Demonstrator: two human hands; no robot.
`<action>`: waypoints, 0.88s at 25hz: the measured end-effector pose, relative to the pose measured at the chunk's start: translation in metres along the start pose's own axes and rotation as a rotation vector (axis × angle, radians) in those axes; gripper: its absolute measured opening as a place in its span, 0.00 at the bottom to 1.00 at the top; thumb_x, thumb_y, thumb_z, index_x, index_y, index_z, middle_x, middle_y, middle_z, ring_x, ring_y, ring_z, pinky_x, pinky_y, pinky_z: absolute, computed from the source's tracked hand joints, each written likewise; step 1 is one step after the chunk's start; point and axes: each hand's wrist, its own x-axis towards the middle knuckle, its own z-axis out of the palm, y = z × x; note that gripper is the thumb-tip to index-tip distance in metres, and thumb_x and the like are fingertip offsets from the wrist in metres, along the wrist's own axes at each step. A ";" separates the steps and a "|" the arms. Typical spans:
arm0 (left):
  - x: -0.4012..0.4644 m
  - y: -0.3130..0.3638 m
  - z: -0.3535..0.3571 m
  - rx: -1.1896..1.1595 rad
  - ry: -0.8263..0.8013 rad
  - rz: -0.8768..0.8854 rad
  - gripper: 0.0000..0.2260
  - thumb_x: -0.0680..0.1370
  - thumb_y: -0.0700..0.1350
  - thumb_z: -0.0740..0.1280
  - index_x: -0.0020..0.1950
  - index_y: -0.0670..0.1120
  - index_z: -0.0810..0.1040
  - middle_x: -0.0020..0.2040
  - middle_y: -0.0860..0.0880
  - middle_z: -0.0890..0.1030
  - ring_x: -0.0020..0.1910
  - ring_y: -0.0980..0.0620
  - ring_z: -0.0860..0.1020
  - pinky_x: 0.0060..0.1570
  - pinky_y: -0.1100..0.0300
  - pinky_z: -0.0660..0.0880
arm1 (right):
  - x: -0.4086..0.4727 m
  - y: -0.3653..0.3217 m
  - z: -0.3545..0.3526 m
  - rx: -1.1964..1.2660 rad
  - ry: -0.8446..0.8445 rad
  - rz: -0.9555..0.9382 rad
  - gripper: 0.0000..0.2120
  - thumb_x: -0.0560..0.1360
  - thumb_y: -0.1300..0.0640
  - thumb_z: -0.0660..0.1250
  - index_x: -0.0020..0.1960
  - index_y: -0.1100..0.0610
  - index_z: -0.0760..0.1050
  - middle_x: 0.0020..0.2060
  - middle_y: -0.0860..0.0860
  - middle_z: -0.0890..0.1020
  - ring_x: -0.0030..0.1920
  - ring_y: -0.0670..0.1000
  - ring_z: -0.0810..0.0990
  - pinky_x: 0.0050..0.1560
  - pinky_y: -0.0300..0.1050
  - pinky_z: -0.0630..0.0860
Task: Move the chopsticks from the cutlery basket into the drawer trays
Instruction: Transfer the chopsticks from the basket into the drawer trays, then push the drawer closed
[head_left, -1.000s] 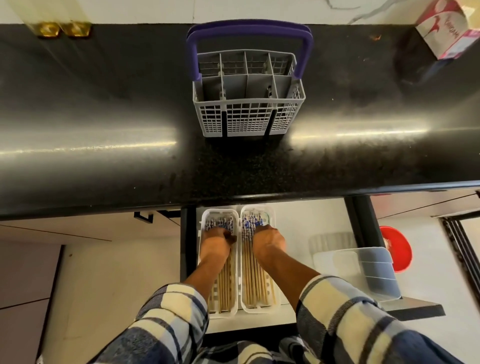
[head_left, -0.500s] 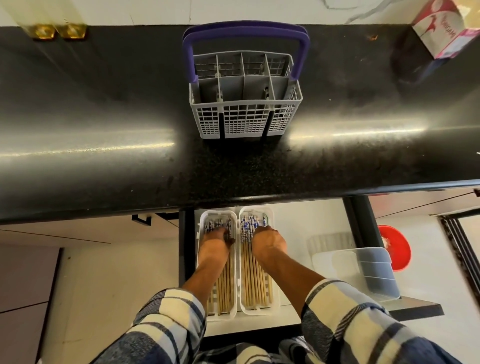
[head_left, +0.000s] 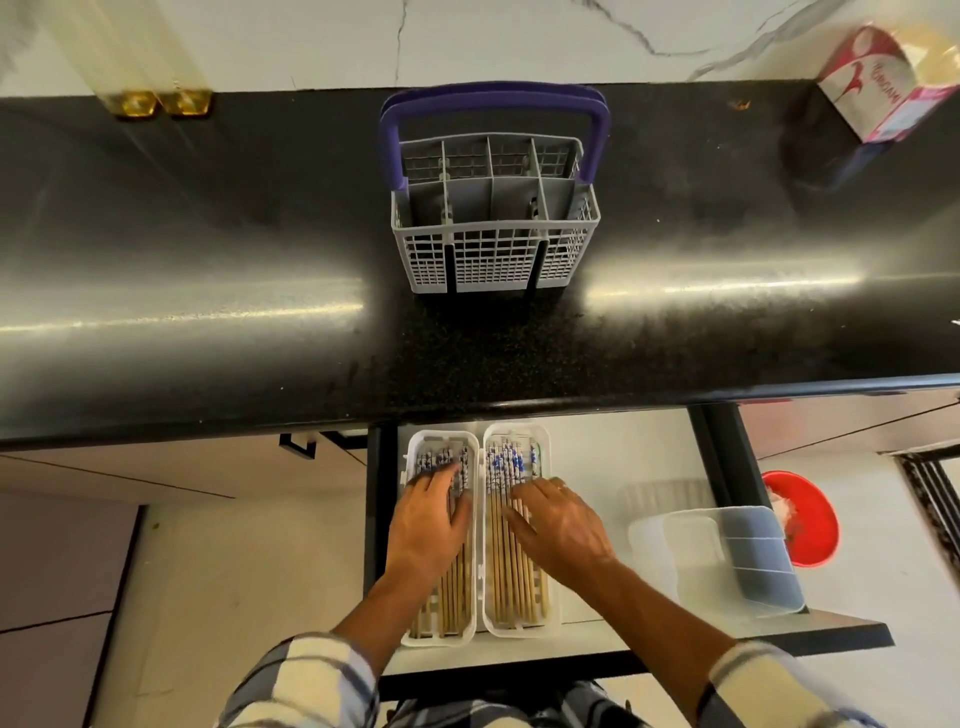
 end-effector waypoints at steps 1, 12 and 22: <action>-0.012 -0.003 -0.008 -0.031 -0.005 0.049 0.24 0.80 0.59 0.58 0.75 0.53 0.66 0.70 0.51 0.74 0.70 0.52 0.69 0.70 0.51 0.69 | -0.017 0.004 -0.004 0.014 0.051 -0.033 0.17 0.80 0.42 0.58 0.62 0.51 0.74 0.57 0.48 0.81 0.56 0.48 0.78 0.54 0.44 0.78; -0.142 -0.074 -0.008 0.565 -0.058 0.361 0.40 0.70 0.75 0.56 0.71 0.48 0.68 0.81 0.46 0.50 0.80 0.44 0.47 0.75 0.43 0.48 | -0.185 0.105 0.006 -0.183 0.346 -0.002 0.27 0.78 0.35 0.52 0.66 0.53 0.70 0.77 0.45 0.59 0.79 0.50 0.56 0.73 0.51 0.56; -0.117 -0.076 -0.008 0.559 0.146 0.564 0.34 0.77 0.70 0.52 0.71 0.45 0.67 0.82 0.47 0.49 0.80 0.46 0.48 0.74 0.47 0.52 | -0.169 0.131 -0.001 -0.346 0.466 -0.062 0.21 0.83 0.46 0.47 0.73 0.53 0.61 0.80 0.46 0.53 0.79 0.51 0.52 0.76 0.52 0.51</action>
